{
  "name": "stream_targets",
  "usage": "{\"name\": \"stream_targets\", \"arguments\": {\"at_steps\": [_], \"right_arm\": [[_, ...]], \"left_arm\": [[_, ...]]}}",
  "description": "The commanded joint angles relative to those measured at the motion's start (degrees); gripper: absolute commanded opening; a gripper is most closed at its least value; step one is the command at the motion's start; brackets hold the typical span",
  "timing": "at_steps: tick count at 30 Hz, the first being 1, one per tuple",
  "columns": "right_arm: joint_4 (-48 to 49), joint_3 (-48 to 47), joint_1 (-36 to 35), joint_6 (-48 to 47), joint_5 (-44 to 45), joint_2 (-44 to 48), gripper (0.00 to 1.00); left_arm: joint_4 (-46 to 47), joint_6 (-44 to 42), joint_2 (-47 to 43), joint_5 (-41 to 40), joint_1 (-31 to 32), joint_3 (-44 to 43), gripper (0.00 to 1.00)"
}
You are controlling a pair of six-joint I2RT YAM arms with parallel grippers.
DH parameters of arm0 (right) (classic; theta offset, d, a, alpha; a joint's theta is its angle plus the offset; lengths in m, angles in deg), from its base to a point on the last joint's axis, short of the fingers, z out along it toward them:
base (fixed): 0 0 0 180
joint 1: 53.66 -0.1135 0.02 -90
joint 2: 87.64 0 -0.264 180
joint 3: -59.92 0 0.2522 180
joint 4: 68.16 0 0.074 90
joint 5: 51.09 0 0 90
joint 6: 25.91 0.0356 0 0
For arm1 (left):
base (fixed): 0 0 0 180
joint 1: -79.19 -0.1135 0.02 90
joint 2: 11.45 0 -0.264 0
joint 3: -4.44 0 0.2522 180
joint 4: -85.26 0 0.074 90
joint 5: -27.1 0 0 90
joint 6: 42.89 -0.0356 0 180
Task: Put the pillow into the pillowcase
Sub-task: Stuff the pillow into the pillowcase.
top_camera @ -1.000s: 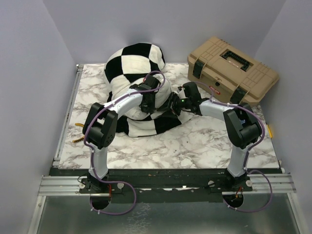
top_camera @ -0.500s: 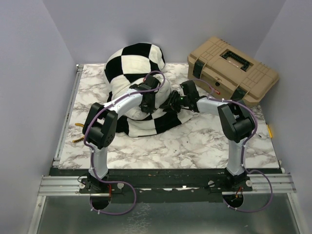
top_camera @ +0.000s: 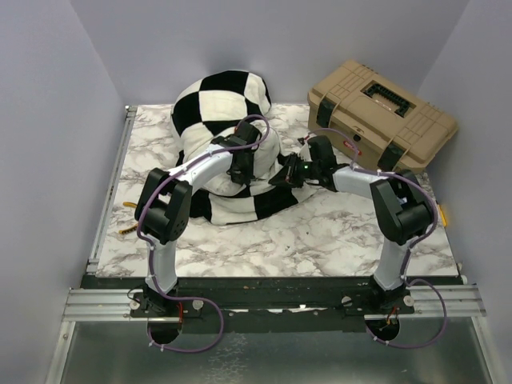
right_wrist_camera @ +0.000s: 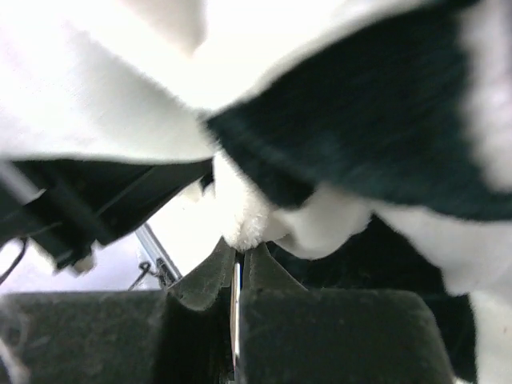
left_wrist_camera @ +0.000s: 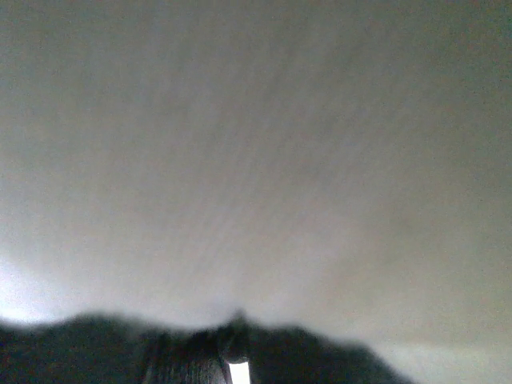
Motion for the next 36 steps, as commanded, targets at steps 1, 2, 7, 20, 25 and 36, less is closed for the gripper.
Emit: {"name": "stream_targets", "arguments": {"at_steps": [1,2,7,20,25,36], "right_arm": [[-1.5,3.4,0.7,-2.8,-7.5,9.5,0.00],[-2.1,4.5,0.7,-3.1,-8.9,12.0,0.00],[-4.5,11.8,1.3,-1.4,-12.5,24.0,0.00],[-7.8,10.6,3.6,1.7,-10.9,27.8,0.33],[-3.9,9.0,3.5,1.0,-10.9,17.1,0.59],[21.0,6.3,3.1,16.2,-12.0,3.9,0.60]], "left_arm": [[3.3,-1.8,0.8,-4.3,-2.9,-2.6,0.00],[3.2,-2.6,0.6,-5.3,-2.6,-2.8,0.00],[2.7,-8.3,0.0,-9.1,0.6,-3.0,0.00],[5.4,-10.0,-5.7,-6.5,5.5,10.9,0.00],[5.4,-5.5,-5.9,-3.9,3.3,9.3,0.00],[5.4,-2.2,-4.8,-0.5,0.5,5.6,0.00]]}}
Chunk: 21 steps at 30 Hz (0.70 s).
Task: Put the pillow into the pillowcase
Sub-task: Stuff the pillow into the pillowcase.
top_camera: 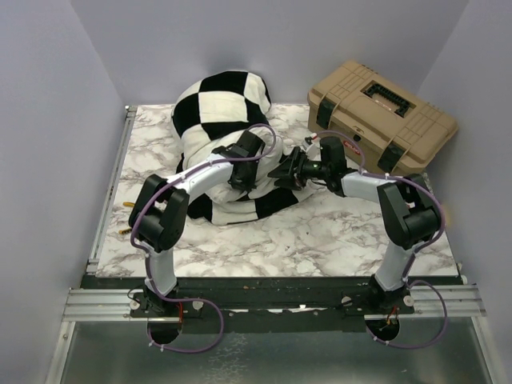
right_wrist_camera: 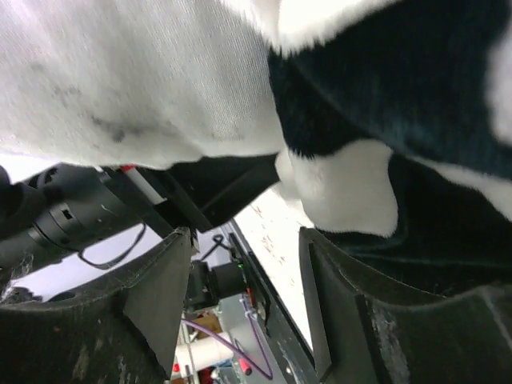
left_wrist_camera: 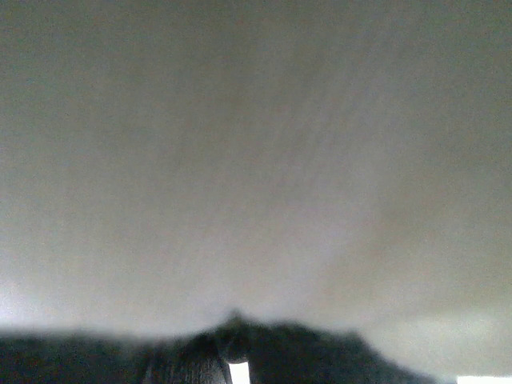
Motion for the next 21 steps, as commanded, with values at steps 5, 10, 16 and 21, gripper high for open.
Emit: {"name": "stream_targets", "arguments": {"at_steps": [5,10,16,21], "right_arm": [[15.7,-0.5,-0.8,12.2,1.0,-5.6,0.58],[13.5,0.6,-1.0,11.3,4.4,-7.3,0.60],[11.9,-3.5,-1.0,11.1,6.3,-11.6,0.58],[12.4,-6.0,-1.0,11.5,7.7,-15.1,0.59]], "left_arm": [[0.7,3.1,0.1,0.7,-4.0,-1.7,0.00],[0.7,3.3,0.2,1.6,-4.6,-1.9,0.00],[0.7,3.3,0.1,1.9,-4.8,-2.0,0.00],[0.7,3.4,0.8,2.5,-5.2,-2.7,0.00]]}}
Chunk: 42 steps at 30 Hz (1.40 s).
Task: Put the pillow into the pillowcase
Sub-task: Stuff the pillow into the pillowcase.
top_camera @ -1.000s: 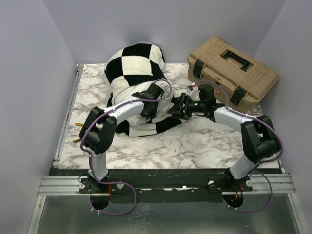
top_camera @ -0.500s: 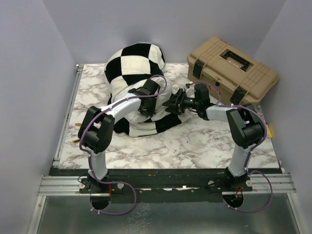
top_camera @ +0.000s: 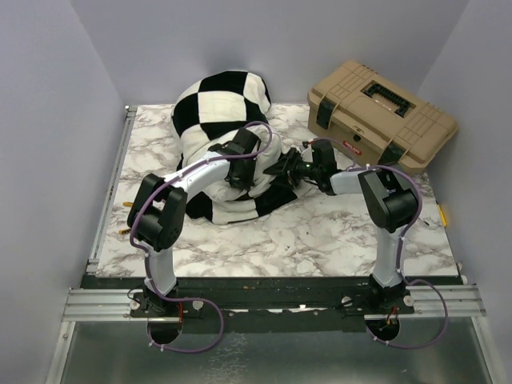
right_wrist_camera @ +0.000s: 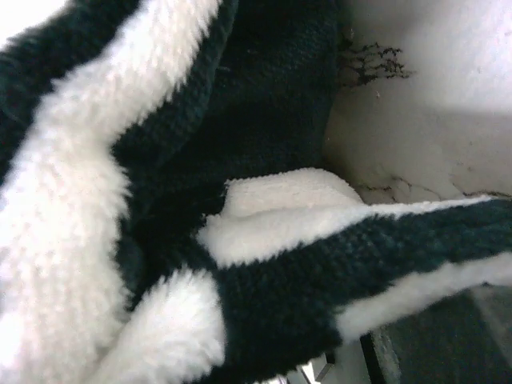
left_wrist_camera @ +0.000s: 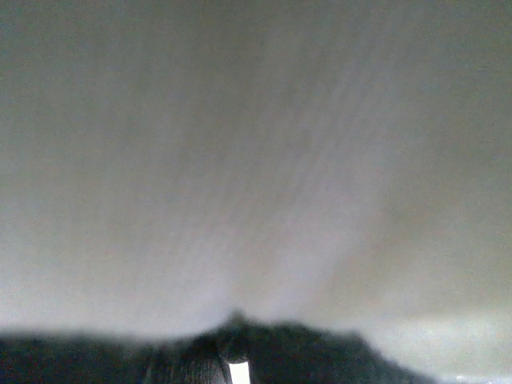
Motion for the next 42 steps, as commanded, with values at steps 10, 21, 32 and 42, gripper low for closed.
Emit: {"name": "stream_targets", "arguments": {"at_steps": [10,21,32,42], "right_arm": [[15.7,-3.5,-0.2,6.8,-2.8,-6.4,0.00],[9.0,12.5,0.8,-2.8,-17.8,15.8,0.00],[29.5,9.9,0.9,9.2,-24.2,16.1,0.00],[49.8,1.1,0.8,26.8,-15.8,3.2,0.00]], "left_arm": [[1.2,3.3,0.9,0.6,-5.7,-3.1,0.00],[0.3,2.2,2.2,-0.6,-5.7,-4.4,0.00],[0.3,1.1,2.0,-1.9,-0.5,0.1,0.00],[-1.6,2.6,-13.3,7.3,0.1,2.0,0.38]]}}
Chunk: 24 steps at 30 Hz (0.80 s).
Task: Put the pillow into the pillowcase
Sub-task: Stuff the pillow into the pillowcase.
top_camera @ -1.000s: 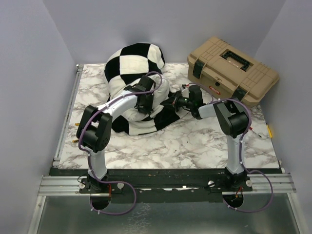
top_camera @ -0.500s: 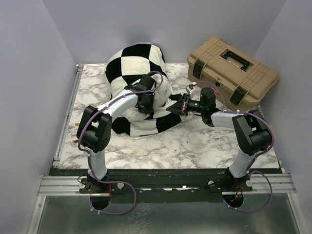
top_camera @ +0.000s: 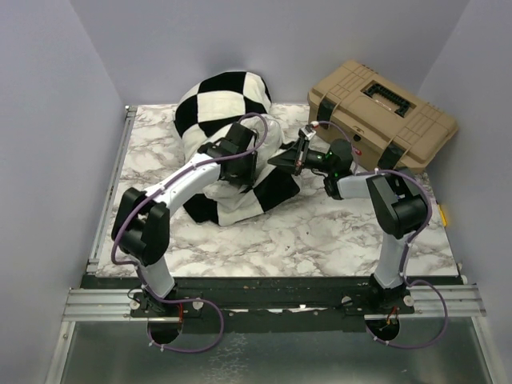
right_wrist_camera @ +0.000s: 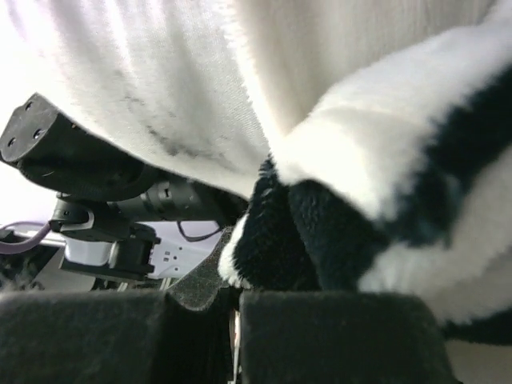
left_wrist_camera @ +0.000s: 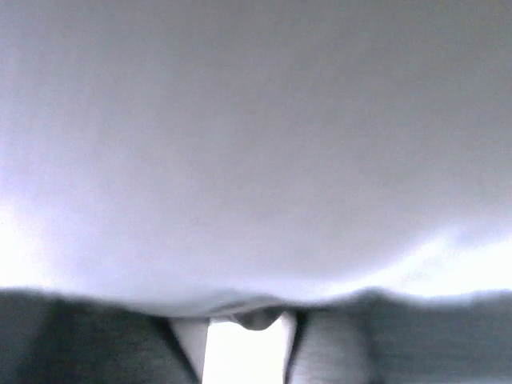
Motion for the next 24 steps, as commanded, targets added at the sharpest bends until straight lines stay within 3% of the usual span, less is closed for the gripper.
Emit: {"name": "stream_targets", "arguments": {"at_steps": [1,4,9,13,17,24], "right_arm": [[11.9,-7.1,-0.5,7.5,-0.9,-3.8,0.00],[-1.0,-11.2,-0.6,0.5,0.3,-4.0,0.00],[-17.9,-17.0,-0.7,-8.6,2.7,-4.2,0.00],[-22.2,-18.5,-0.8,-10.5,3.6,-5.0,0.00],[-22.7,-18.3,-0.8,-10.8,3.5,-5.0,0.00],[-23.0,-16.4,-0.8,-11.3,3.2,-3.4,0.00]], "left_arm": [[-1.9,2.3,-7.1,6.3,-0.8,0.4,0.43],[-4.4,5.3,-10.7,9.0,-0.7,-2.3,0.54],[-8.2,9.4,-14.5,11.0,-0.7,-11.1,0.61],[-8.8,11.0,-14.5,12.0,-0.7,-19.5,0.62],[-7.0,10.3,-11.4,6.7,-0.7,-26.1,0.62],[-0.1,8.4,-0.3,-2.7,-0.5,-25.2,0.61]]}}
